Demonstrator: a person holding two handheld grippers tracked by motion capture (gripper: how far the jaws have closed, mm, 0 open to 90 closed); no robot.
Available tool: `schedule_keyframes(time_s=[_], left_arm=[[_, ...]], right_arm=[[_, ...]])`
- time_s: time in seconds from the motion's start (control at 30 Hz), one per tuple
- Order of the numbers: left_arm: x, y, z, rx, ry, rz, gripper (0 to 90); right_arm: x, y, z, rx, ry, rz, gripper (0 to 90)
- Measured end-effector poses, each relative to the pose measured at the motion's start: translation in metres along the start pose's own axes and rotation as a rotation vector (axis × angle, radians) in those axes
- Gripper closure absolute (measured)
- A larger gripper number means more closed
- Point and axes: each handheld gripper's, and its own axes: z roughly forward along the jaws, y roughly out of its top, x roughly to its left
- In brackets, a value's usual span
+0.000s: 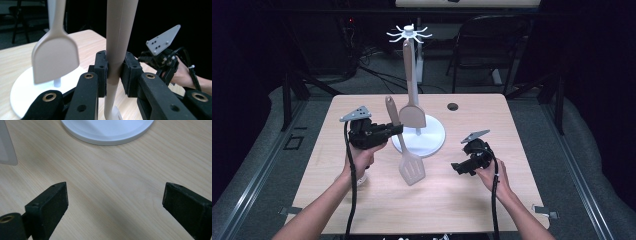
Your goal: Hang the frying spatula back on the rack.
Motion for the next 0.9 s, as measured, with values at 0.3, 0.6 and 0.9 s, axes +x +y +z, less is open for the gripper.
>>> schedule_keyframes(time_s=[0.3,0.6,0.9], left_arm=[[-0.011,0.023,0.015,0.012,-0.014,0.038,76.4],[-0.015,0.038,0.025,0.039,-0.002,0.061,76.4],[-0.014,0.055,0.032,0.019,-0.005,0.076,76.4]], right_arm=[[-0.001,0.001,0.000,-0.012,0.000,0.011,6.0],[-0.003,0.000,-0.002,-0.010,0.004,0.023,6.2],[-0.003,0.001,0.000,-0.006,0.008,0.022,6.4]])
